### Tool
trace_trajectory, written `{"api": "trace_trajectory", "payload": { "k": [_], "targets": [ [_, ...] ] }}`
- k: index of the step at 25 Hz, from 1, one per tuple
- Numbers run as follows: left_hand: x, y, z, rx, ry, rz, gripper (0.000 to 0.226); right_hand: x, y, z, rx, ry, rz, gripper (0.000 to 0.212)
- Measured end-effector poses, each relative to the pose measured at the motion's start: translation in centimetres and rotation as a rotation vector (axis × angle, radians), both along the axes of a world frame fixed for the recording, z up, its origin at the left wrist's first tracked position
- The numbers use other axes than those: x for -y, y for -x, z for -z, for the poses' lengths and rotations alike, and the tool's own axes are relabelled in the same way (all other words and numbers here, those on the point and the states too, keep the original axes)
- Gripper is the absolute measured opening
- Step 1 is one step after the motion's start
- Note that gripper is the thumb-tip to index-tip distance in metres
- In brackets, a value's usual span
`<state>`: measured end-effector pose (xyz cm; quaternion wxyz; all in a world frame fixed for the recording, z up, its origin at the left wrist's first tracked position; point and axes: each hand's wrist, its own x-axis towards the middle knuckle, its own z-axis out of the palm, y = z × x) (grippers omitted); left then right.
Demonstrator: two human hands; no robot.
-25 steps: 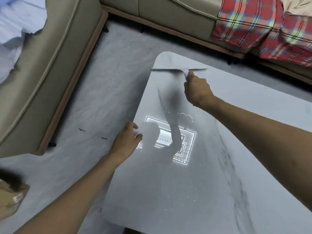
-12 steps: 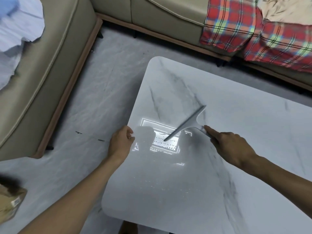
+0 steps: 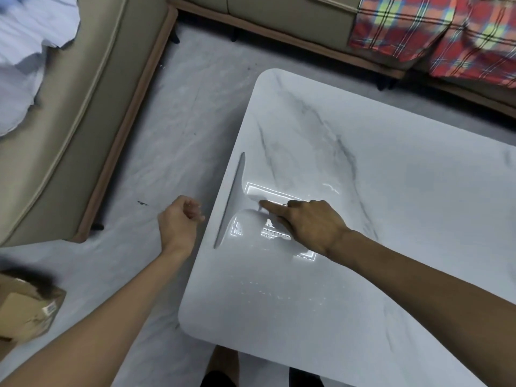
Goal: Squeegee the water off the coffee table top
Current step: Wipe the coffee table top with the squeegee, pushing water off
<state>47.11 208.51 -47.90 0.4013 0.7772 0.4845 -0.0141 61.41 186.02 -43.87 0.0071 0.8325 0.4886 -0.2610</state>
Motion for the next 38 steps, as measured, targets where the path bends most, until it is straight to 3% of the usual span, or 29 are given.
{"api": "trace_trajectory", "payload": {
  "k": [8,12,16,22,27,30,33,38],
  "targets": [
    [2.4,-0.2,-0.4,-0.046,0.159,-0.017,0.022,10.9,-3.7,-5.0,0.085,0.152,0.119,0.044],
    [2.4,1.3,-0.5,-0.165,0.052,-0.059,0.025,5.2,-1.0,-3.8,0.005,0.045,-0.044,0.048],
    [2.5,2.9,0.1,-0.244,0.163,-0.029,0.052,-1.4,4.2,-0.6,-0.072,0.046,-0.236,0.050],
    [5.6,2.0,0.7,-0.364,0.298,0.151,0.069,8.1,0.0,-0.7,-0.027,0.085,-0.031,0.062],
    [4.6,1.8,0.0,-0.384,0.288,0.154,0.060,15.1,-2.1,-3.5,0.023,0.165,0.106,0.047],
    [3.8,3.2,-0.9,-0.264,0.293,0.040,0.047,12.6,-0.3,-4.2,0.013,0.087,0.080,0.046],
    [3.3,6.6,-1.9,-0.166,0.162,-0.136,0.035,5.4,4.6,-3.0,-0.110,-0.025,-0.081,0.045],
    [3.3,13.0,-1.3,-0.249,0.172,-0.201,0.044,-1.6,13.4,0.7,-0.125,0.001,-0.349,0.048]
  ]
}}
